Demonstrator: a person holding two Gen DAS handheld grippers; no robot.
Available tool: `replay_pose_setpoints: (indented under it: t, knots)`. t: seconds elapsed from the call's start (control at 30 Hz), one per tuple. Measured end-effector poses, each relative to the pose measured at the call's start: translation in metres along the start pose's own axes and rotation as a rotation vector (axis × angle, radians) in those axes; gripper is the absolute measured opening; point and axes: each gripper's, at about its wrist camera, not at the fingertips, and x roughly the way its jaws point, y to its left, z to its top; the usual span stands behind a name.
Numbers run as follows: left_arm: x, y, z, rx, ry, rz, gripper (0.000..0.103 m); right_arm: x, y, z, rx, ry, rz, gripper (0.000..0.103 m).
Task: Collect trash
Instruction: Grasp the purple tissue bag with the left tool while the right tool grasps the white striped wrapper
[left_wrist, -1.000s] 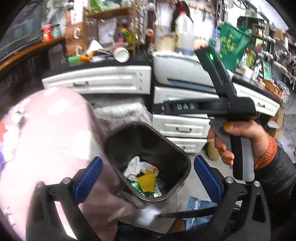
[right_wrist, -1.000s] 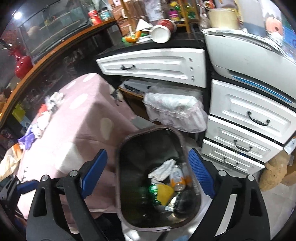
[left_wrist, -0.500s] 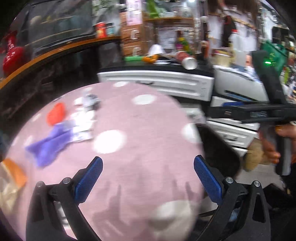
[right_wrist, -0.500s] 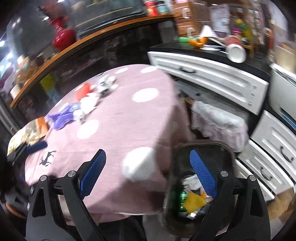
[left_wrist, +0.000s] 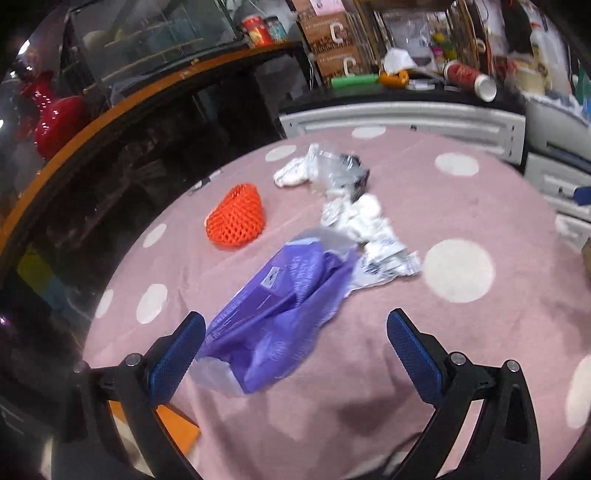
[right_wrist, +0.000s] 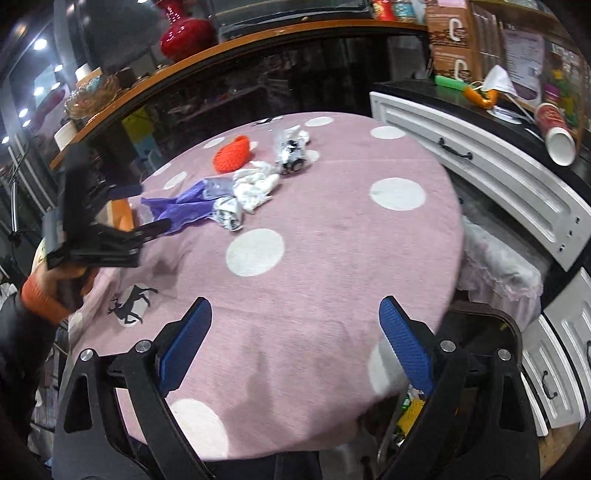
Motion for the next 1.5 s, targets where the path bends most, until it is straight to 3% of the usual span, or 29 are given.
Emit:
replay_pose_setpoints:
  t: [0.17, 0.27, 0.33, 0.43, 0.53, 0.73, 0.97, 1.1, 1.17, 1.23, 1.27, 1.5]
  knots:
    - [0.026, 0.007, -0.003, 0.002, 0.058, 0.021, 0.094, 0.015, 0.014, 0.013, -0.032, 0.021, 0.014, 0.091]
    - [0.032, 0.012, -0.005, -0.025, 0.073, 0.013, 0.078, 0.027, 0.024, 0.021, -0.054, 0.038, 0.026, 0.091]
    - [0.035, 0.015, -0.006, -0.049, 0.08, 0.005, 0.053, 0.036, 0.031, 0.026, -0.067, 0.047, 0.034, 0.091]
    - [0.037, 0.021, -0.004, -0.098, 0.078, 0.001, 0.031, 0.048, 0.044, 0.033, -0.096, 0.056, 0.047, 0.091]
    - [0.032, 0.031, -0.004, -0.169, 0.055, -0.017, 0.022, 0.062, 0.058, 0.041, -0.139, 0.065, 0.054, 0.091]
    - [0.009, 0.048, -0.006, -0.326, -0.043, -0.04, 0.017, 0.098, 0.087, 0.058, -0.241, 0.098, 0.059, 0.089]
    - [-0.03, 0.046, -0.017, -0.421, -0.139, -0.059, 0.017, 0.149, 0.105, 0.083, -0.333, 0.154, 0.02, 0.067]
    - [-0.043, 0.043, -0.023, -0.432, -0.178, -0.054, 0.017, 0.172, 0.108, 0.091, -0.386, 0.185, -0.044, 0.063]
    - [-0.047, 0.042, -0.027, -0.435, -0.184, -0.055, 0.017, 0.183, 0.106, 0.093, -0.374, 0.22, -0.037, 0.047]
    - [-0.048, 0.041, -0.032, -0.445, -0.187, -0.065, 0.016, 0.182, 0.106, 0.093, -0.37, 0.209, -0.03, 0.042]
    - [-0.048, 0.041, -0.034, -0.453, -0.189, -0.07, 0.017, 0.182, 0.106, 0.092, -0.368, 0.206, -0.029, 0.034]
    - [-0.061, 0.036, -0.042, -0.484, -0.216, -0.057, 0.016, 0.169, 0.113, 0.081, -0.358, 0.178, -0.014, 0.028]
